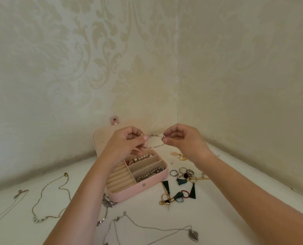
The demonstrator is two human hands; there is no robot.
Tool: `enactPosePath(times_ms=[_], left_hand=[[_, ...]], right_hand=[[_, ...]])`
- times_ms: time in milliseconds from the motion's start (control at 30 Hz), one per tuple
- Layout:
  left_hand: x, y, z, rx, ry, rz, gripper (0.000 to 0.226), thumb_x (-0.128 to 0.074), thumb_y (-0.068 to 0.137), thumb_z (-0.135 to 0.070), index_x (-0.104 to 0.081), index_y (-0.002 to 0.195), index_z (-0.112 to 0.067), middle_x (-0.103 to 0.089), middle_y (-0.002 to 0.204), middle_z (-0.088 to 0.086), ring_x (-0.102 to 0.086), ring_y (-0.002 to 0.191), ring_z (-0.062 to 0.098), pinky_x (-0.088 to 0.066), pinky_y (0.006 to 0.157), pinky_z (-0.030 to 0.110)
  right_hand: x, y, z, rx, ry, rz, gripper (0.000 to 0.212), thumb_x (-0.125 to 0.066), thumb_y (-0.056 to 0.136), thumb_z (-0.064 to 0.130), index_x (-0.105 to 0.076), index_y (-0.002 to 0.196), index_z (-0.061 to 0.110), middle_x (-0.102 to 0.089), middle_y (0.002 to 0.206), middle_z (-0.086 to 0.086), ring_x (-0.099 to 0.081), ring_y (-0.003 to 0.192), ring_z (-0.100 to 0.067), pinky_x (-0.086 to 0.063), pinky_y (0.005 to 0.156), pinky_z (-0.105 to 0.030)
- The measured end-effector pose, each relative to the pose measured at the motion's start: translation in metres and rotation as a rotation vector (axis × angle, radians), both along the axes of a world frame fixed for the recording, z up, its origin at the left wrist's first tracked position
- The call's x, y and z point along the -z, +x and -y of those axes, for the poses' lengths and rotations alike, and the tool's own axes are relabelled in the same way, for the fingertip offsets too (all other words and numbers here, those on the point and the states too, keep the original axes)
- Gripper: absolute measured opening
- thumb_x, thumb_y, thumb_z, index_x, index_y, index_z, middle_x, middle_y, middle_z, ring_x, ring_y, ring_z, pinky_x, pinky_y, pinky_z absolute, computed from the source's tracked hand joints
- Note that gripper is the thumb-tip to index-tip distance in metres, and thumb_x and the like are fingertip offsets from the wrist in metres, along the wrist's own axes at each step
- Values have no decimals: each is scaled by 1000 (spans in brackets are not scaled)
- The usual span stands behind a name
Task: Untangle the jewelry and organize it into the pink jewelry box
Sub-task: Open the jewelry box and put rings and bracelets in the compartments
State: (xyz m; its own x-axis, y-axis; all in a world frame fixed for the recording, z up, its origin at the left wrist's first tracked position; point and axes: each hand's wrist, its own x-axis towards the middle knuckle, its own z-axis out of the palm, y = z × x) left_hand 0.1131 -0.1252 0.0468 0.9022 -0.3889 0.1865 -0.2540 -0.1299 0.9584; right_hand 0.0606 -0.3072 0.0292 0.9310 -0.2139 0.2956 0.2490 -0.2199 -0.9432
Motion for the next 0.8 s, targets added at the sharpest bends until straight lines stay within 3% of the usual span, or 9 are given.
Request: enactPosePath(times_ms=[100, 200, 267, 333, 467, 600, 800], left_hand=[[1, 6, -5, -93, 158, 28, 9, -72, 80, -6, -63, 77, -5, -62, 57, 4, -54, 42, 5, -43, 40, 15], [5, 13, -16, -130, 390, 68, 13, -77, 76, -9, -65, 72, -7, -63, 50, -1, -49, 35, 2, -35, 37, 10], [7, 16, -23, -126, 521, 68, 14, -80, 72, -13, -66, 70, -11, -63, 48, -5, -49, 37, 2, -35, 40, 13], [9, 18, -26, -114, 621, 62, 14, -82, 69, -16, -68, 69, -15, -64, 50, -6, -51, 41, 1, -36, 45, 17], [11, 17, -22, -86, 754, 104, 15, -85, 65, -22, -70, 61, -25, -64, 59, -7, -54, 63, 7, -37, 59, 21], [9, 14, -20, -83, 792, 103, 18, -85, 66, -22, -69, 57, -26, -55, 41, -15, -47, 53, 2, -35, 52, 19], [12, 11, -16, -81, 894, 161, 17, -84, 66, -29, -68, 61, -25, -67, 70, -5, -57, 72, 9, -43, 67, 23]], right_hand=[[16, 8, -7, 30, -144, -9, 18, -75, 76, 6, -66, 77, 22, -70, 82, -3, -62, 75, -12, -52, 74, -25], [25, 11, -12, 48, -249, -10, 15, -73, 78, 9, -67, 79, 23, -68, 79, 6, -59, 72, -2, -46, 70, -13], [31, 11, -14, 69, -382, -12, 11, -71, 80, 12, -70, 83, 22, -67, 79, 11, -55, 73, 5, -40, 66, -8], [35, 12, -16, 65, -470, -12, 10, -69, 82, 12, -70, 87, 21, -65, 82, 12, -52, 79, 5, -37, 69, -11], [35, 10, -20, 66, -587, 9, 8, -67, 85, 19, -71, 90, 23, -62, 82, 15, -46, 79, 2, -30, 64, -7], [33, 8, -20, 60, -628, 22, 10, -66, 85, 21, -72, 92, 23, -55, 77, 21, -43, 72, 10, -31, 59, -5], [22, 6, -9, 68, -658, -15, 8, -68, 85, 21, -70, 91, 22, -55, 84, 18, -44, 68, 3, -33, 58, -9]])
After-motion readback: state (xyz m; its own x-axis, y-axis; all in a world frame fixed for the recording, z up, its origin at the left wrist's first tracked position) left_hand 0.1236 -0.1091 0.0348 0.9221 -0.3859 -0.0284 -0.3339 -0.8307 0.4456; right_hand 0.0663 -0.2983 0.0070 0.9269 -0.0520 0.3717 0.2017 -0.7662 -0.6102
